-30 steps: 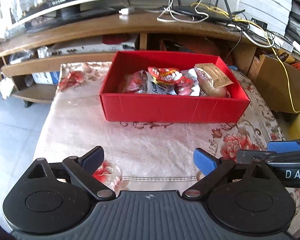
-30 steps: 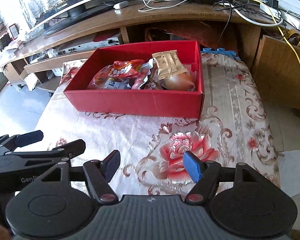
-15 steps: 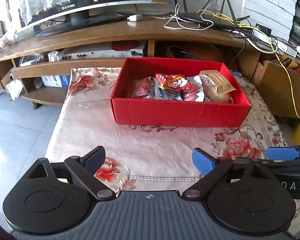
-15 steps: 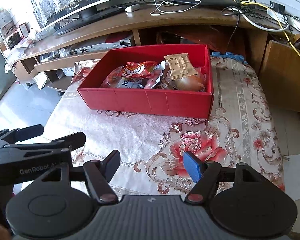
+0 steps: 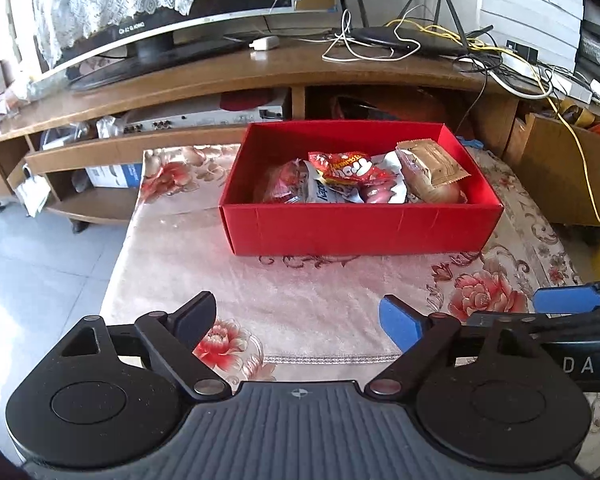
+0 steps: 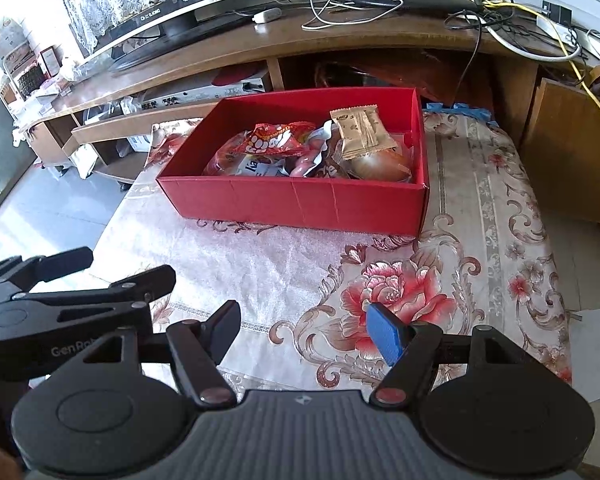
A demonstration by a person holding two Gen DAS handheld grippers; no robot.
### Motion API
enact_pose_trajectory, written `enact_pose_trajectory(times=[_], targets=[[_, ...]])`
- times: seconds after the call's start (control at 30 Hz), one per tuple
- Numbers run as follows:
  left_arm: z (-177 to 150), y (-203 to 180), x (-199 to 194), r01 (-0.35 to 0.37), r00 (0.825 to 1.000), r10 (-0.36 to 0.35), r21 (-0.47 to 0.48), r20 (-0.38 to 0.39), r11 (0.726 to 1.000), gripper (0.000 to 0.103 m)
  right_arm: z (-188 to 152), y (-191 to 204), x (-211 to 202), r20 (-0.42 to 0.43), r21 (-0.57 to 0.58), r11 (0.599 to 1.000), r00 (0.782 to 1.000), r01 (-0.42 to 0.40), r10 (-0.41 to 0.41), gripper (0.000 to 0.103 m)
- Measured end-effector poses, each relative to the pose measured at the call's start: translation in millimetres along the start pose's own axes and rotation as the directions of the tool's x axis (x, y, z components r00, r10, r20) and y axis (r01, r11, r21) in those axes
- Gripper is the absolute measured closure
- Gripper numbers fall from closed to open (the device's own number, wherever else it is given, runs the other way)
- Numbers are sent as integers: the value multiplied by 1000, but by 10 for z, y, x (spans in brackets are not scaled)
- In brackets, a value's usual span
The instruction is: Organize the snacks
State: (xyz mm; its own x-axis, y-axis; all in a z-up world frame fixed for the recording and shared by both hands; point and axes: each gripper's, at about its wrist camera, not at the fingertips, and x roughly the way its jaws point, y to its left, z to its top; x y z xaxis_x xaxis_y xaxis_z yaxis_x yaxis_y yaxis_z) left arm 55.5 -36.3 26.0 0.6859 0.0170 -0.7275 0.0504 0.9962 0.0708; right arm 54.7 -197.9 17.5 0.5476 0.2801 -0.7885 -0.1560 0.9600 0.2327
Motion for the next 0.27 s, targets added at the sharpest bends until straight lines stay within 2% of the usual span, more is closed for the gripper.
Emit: enact_pose_trajectory(times=[0.1, 0.17, 0.27], targets=[[1, -9, -6, -9, 1000, 9, 6, 10, 1000, 10, 7, 2, -6, 6, 3, 1000, 1000, -2, 2, 33], [0, -20, -9, -25, 999, 25, 24, 24, 999, 4, 8, -4, 7, 2, 5, 1000, 1000, 3, -3, 33], [7, -2, -24, -34, 999, 33, 14, 33, 999, 1, 9, -35, 15, 0, 15, 1000, 1000, 11, -11, 30]])
